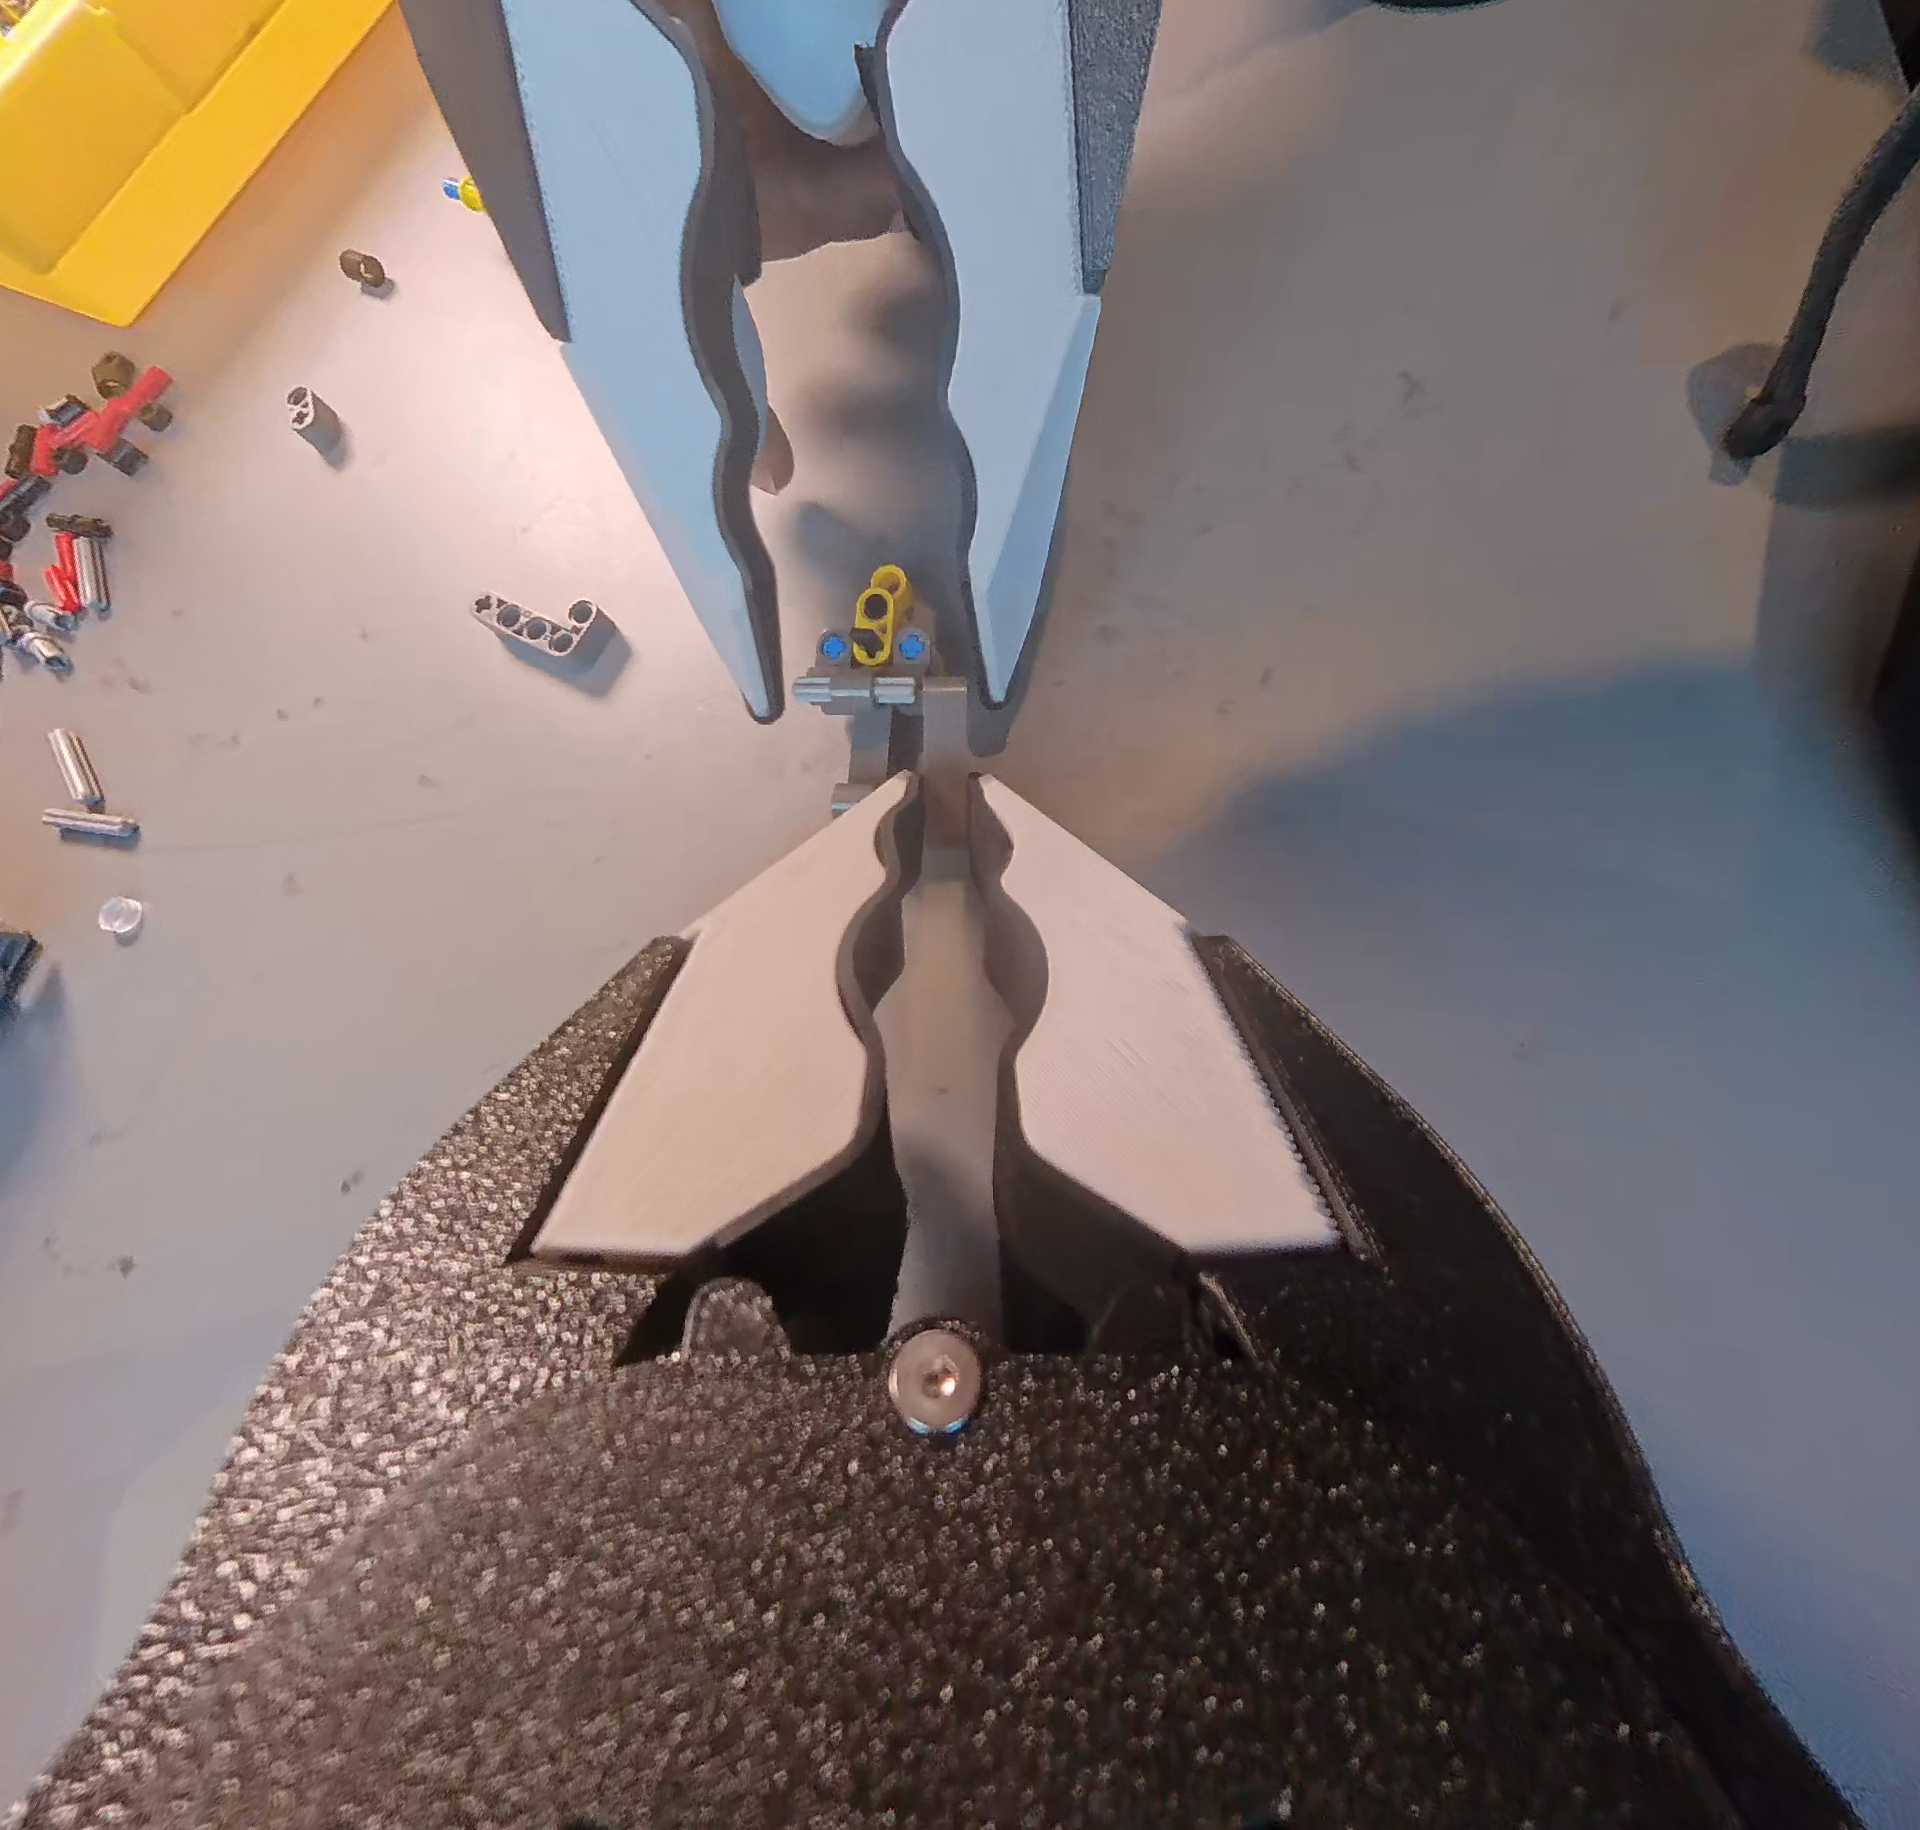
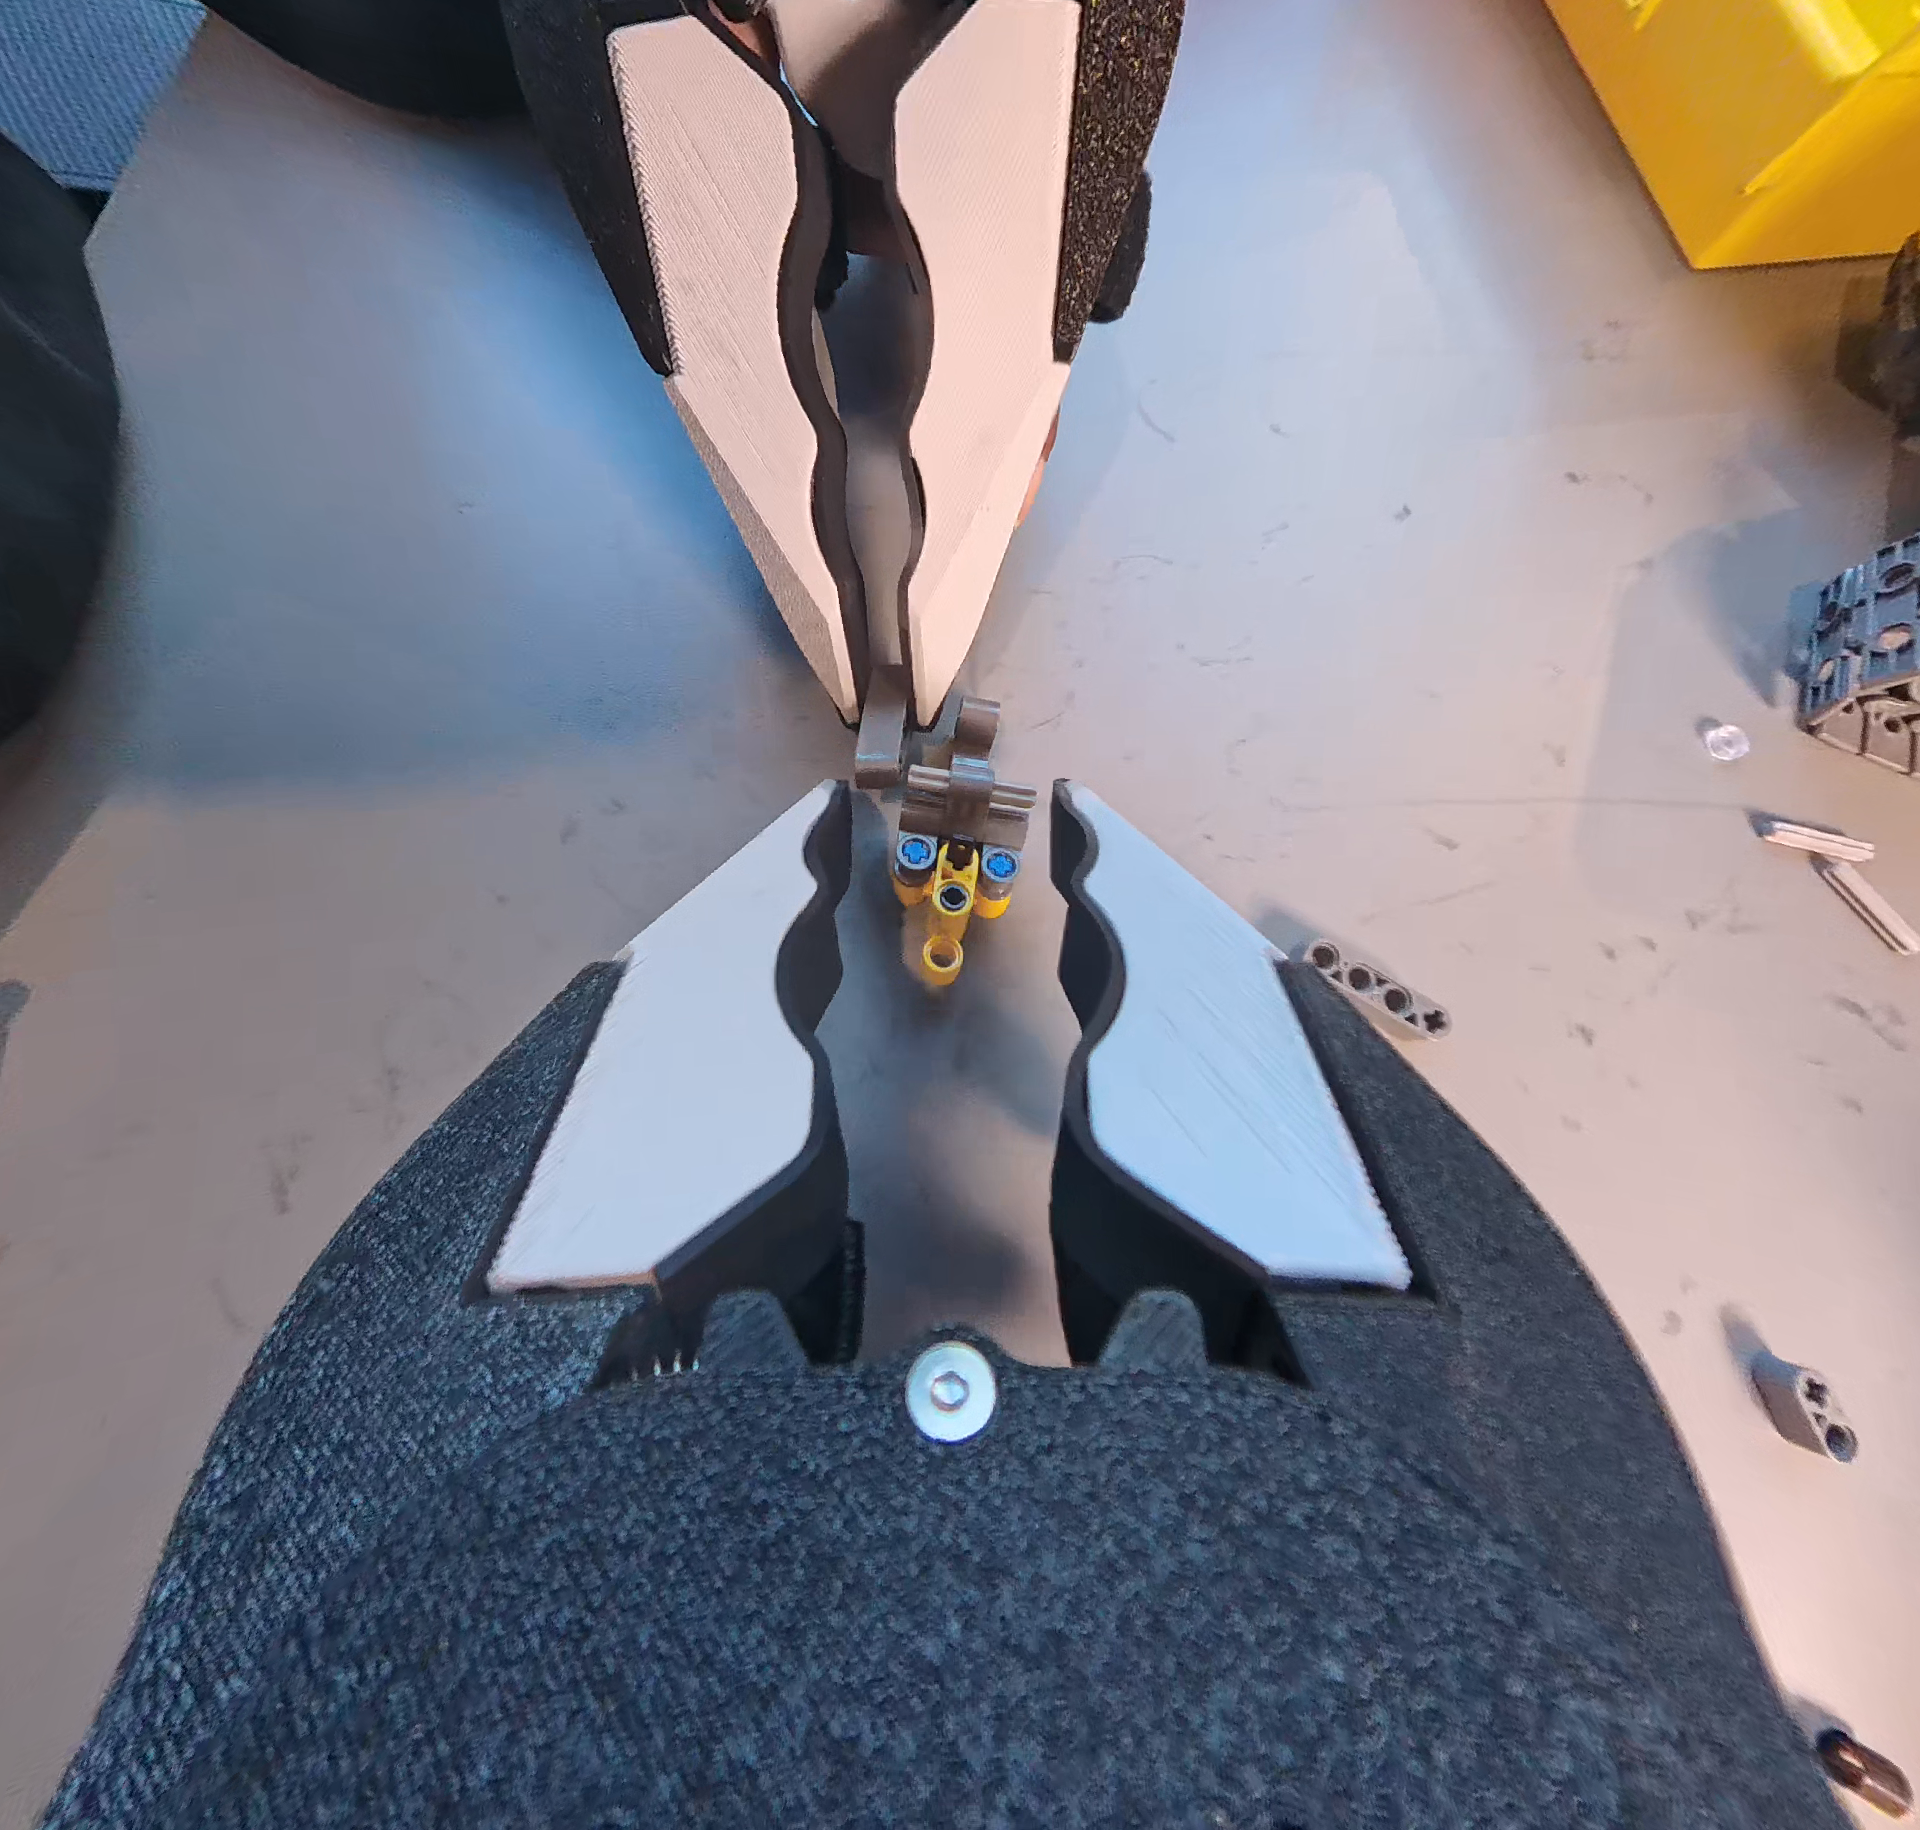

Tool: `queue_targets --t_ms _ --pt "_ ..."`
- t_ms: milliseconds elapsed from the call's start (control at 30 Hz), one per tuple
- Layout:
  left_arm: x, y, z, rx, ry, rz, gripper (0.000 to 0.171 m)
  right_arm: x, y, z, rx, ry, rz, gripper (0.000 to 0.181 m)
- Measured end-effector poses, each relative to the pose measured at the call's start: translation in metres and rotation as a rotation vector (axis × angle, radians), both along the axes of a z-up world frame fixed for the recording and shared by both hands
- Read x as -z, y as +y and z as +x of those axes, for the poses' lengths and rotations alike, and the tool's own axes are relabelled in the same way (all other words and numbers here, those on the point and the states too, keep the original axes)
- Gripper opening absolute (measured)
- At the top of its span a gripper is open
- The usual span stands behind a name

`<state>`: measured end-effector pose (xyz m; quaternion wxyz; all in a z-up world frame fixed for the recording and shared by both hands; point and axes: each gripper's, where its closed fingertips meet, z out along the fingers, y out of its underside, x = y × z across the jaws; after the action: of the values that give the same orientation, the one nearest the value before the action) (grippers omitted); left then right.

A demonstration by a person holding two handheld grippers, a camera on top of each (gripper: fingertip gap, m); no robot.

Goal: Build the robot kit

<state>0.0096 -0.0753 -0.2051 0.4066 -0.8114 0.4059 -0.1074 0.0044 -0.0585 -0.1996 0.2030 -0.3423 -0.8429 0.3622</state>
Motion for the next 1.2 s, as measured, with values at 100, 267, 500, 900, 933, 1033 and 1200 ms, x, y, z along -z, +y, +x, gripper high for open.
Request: queue_targets --t_ms 100,267,500,900,933,1033,1200 --pt "0.0 0.001 0.0 -0.01 -0.003 -0.001 0.007 0.0 -0.001 0.0 0.001 0.002 0.0 0.034" --pt "0.0 0.001 0.0 -0.012 -0.01 -0.005 0.007 0.0 -0.001 -0.001 0.003 0.007 -0.001 0.033" --pt "-0.002 0.0 0.0 -0.027 -0.022 -0.035 0.006 0.001 -0.001 -0.001 0.002 0.015 0.005 0.032" --pt "-0.012 0.001 -0.001 -0.025 -0.032 0.002 0.007 0.001 -0.001 -0.002 0.0 0.02 0.023 0.032" --pt "-0.013 0.002 -0.001 -0.024 -0.032 0.009 0.007 0.001 -0.001 -0.002 0.0 0.02 0.024 0.032" --pt "-0.017 0.003 -0.001 -0.019 -0.034 0.026 0.008 0.001 -0.001 -0.002 -0.001 0.022 0.027 0.032" --pt "-0.02 0.006 -0.002 -0.012 0.003 0.052 0.009 0.001 -0.001 -0.004 -0.01 0.026 0.034 0.032"
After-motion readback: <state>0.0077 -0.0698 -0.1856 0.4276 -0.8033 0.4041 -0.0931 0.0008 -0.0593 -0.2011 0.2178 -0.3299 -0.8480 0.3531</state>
